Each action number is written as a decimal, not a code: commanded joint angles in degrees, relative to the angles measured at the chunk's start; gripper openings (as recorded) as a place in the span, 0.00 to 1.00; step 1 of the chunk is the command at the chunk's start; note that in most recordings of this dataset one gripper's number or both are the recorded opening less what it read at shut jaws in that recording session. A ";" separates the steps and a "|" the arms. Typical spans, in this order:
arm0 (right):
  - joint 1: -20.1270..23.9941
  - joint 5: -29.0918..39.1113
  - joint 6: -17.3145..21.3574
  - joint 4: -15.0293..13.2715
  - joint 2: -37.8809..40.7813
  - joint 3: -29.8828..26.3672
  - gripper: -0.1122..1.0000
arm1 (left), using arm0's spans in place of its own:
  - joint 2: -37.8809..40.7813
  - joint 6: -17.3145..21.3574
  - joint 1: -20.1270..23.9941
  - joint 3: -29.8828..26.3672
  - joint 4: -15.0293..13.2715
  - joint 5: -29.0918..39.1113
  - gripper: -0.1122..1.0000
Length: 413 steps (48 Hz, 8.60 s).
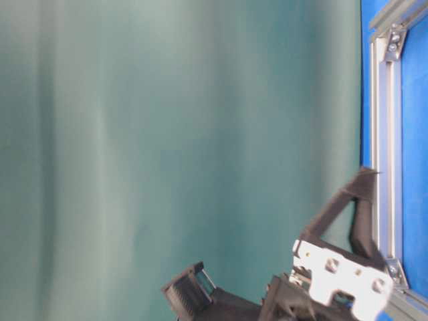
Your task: Insert the wire through the string loop located on the right side.
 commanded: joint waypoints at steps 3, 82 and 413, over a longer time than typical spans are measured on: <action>0.00 -0.35 -0.09 0.00 -0.26 -0.88 0.06 | -1.93 -0.79 -5.45 -0.53 0.09 0.44 0.10; -0.09 -0.26 -0.09 -0.09 -0.26 -1.41 0.06 | 10.20 0.35 -8.09 -25.49 0.26 16.08 0.10; -0.88 5.19 -1.85 0.79 -0.79 -2.11 0.94 | -28.83 -2.11 -8.09 28.30 0.44 16.96 0.74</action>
